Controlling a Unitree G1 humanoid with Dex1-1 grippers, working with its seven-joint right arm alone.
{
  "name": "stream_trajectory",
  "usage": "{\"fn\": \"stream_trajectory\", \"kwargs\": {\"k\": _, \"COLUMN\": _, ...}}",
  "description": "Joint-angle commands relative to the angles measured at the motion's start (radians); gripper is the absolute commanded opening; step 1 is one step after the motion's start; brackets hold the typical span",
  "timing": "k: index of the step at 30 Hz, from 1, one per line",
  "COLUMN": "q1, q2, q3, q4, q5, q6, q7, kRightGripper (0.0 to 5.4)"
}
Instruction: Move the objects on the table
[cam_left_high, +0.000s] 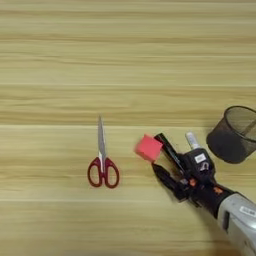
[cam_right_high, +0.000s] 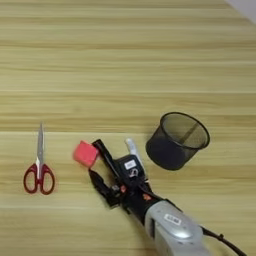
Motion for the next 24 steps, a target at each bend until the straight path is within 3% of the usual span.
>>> {"fn": "stream_trajectory", "kwargs": {"k": 1, "q1": 0.0, "q2": -0.018, "q3": -0.006, "q4": -0.024, "q5": -0.006, "q6": -0.011, "q7": -0.01, "kRightGripper": 2.86}}
{"fn": "stream_trajectory", "kwargs": {"k": 13, "q1": 0.004, "q2": -0.015, "q3": -0.007, "q4": -0.037, "q5": -0.007, "q6": -0.006, "q7": -0.012, "kRightGripper": 1.02}}
{"fn": "stream_trajectory", "kwargs": {"k": 24, "q1": 0.002, "q2": -0.008, "q3": -0.013, "q4": -0.05, "q5": 0.0, "q6": -0.006, "q7": -0.016, "kRightGripper": 0.97}}
